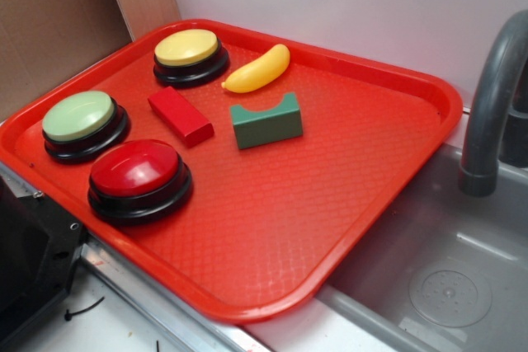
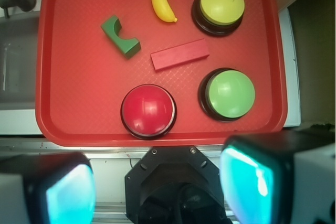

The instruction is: Push the green button.

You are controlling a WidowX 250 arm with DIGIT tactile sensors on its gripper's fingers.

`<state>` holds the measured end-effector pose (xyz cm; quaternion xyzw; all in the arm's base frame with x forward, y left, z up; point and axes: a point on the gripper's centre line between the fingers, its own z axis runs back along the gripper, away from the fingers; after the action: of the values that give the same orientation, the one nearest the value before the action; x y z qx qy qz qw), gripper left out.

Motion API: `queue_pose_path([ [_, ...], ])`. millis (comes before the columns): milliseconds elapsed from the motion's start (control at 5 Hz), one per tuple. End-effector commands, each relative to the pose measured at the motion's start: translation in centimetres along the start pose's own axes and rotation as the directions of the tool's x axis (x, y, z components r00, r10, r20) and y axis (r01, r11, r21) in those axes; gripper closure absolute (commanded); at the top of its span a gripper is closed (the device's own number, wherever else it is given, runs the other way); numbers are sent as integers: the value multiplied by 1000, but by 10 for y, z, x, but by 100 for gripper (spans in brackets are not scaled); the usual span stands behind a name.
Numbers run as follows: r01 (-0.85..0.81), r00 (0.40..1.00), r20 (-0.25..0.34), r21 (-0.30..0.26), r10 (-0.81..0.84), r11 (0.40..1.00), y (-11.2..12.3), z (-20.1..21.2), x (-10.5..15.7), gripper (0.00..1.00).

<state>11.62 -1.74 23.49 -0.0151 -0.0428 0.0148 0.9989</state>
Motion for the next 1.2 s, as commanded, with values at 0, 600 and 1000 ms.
queue_pose_path([
  [0,0,1000,0,0,0,1000,0,0,0,0],
  [600,-286,953,-48,167,298,943,95,-127,59,0],
  [1000,-225,971,-44,184,237,957,126,-172,43,0],
])
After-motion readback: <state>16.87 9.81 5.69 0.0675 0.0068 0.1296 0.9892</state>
